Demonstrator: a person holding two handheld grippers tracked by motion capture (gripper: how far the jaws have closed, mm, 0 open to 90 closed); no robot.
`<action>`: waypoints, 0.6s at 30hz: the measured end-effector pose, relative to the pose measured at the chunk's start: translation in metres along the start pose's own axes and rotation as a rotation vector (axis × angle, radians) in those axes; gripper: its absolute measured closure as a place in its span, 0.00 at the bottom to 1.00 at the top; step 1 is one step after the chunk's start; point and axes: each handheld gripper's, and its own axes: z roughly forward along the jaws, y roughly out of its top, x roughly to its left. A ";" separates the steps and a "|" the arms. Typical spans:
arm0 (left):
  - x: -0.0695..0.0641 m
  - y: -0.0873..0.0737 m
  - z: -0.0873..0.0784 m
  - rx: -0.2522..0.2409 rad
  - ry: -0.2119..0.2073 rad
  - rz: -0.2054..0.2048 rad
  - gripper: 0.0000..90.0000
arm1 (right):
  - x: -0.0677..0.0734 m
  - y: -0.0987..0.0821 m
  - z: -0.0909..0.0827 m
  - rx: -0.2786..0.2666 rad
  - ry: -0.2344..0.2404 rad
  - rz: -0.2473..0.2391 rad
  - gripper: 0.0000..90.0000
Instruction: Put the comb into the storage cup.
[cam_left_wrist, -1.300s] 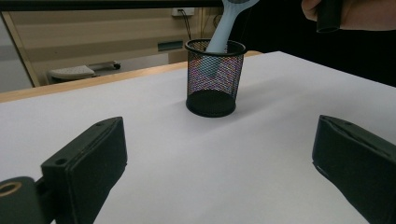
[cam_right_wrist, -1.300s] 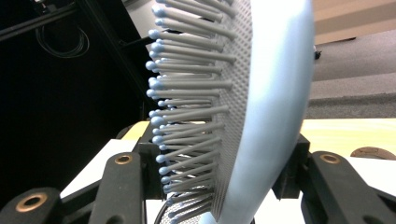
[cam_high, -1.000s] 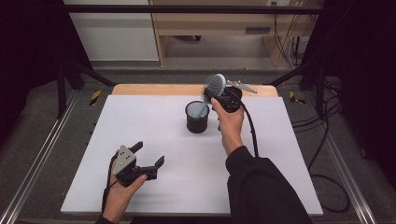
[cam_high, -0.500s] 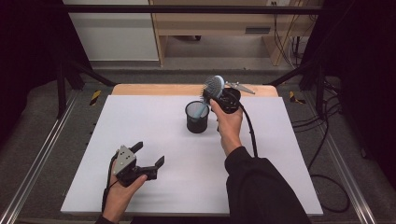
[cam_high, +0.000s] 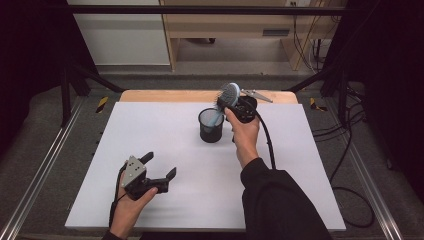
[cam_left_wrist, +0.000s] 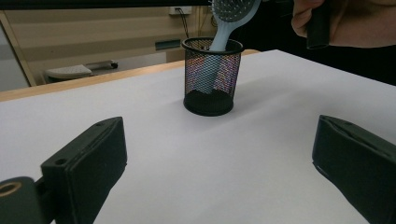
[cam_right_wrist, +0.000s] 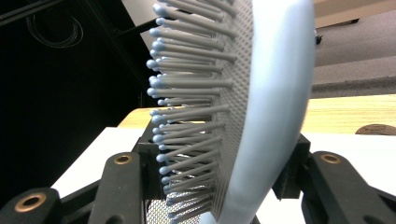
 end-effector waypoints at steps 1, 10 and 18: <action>0.000 0.000 0.000 0.000 -0.001 0.000 0.04 | 0.000 0.000 0.000 -0.001 0.000 0.000 0.55; 0.000 0.000 0.000 0.000 -0.002 0.001 0.04 | -0.002 -0.002 0.001 0.002 0.001 0.011 0.55; 0.000 0.000 0.000 0.000 -0.003 0.000 0.04 | -0.002 -0.003 0.002 0.004 0.005 0.014 0.55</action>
